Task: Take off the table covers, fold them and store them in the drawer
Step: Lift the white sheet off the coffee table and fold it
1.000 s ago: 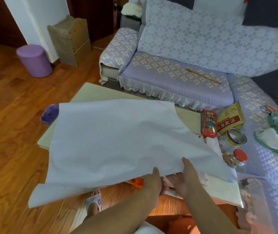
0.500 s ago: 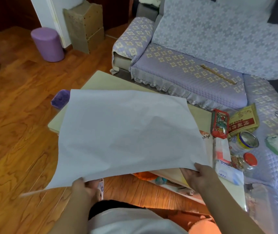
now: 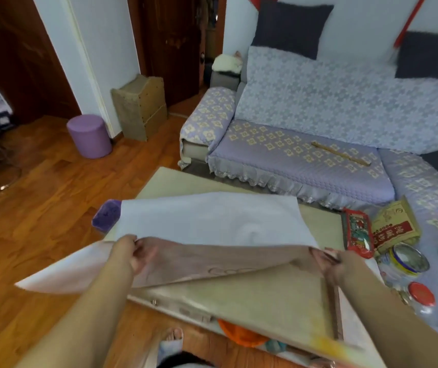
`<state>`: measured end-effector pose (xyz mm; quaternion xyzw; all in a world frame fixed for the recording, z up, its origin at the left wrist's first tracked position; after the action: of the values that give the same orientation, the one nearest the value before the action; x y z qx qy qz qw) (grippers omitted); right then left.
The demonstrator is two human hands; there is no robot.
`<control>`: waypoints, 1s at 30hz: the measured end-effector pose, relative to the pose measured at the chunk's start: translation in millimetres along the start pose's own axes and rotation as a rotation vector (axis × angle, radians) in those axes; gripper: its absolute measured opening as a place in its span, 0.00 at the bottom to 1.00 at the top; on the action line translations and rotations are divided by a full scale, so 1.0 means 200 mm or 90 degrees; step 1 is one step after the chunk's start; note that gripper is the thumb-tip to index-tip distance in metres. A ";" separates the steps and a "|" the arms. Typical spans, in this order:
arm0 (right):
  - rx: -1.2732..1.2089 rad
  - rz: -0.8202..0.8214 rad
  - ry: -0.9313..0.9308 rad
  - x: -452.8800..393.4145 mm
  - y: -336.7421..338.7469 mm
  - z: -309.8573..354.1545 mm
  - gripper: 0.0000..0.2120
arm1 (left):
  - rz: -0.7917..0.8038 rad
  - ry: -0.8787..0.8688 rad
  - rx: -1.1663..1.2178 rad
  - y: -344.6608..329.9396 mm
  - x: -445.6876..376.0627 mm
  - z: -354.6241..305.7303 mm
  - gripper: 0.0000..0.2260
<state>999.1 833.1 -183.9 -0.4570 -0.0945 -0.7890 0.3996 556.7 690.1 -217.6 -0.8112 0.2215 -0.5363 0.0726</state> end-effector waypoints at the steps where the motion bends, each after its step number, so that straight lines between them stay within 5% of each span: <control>1: 0.002 0.021 0.024 0.01 -0.15 0.08 0.17 | 0.030 -0.009 -0.001 -0.16 -0.01 -0.13 0.12; 8: -0.062 0.162 0.255 0.31 -1.20 0.71 0.19 | 0.203 -0.175 -0.124 -1.34 -0.01 -1.09 0.15; 17: -0.280 0.382 0.540 1.34 -1.79 1.52 0.15 | 0.615 -0.434 -0.040 -2.42 1.08 -2.18 0.14; 23: -0.319 0.453 0.598 1.79 -1.62 1.55 0.15 | 0.652 -0.537 -0.029 -2.12 1.61 -2.26 0.03; 30: -0.277 0.400 0.520 1.71 -1.13 0.98 0.15 | 0.454 -0.523 -0.002 -1.22 1.33 -1.81 0.03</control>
<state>874.8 897.2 248.3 -0.1920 0.3739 -0.7461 0.5163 385.6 834.8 242.0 -0.8285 0.4376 -0.1172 0.3293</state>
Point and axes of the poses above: each hand's wrist, its own x-axis away from the middle knuckle, its own y-axis out of the back of the hand, z = x × y, the point moved 3 cm from there along -x, towards the middle knuckle, and after that the axes turned 6 degrees about y, right-handed, at the moved point
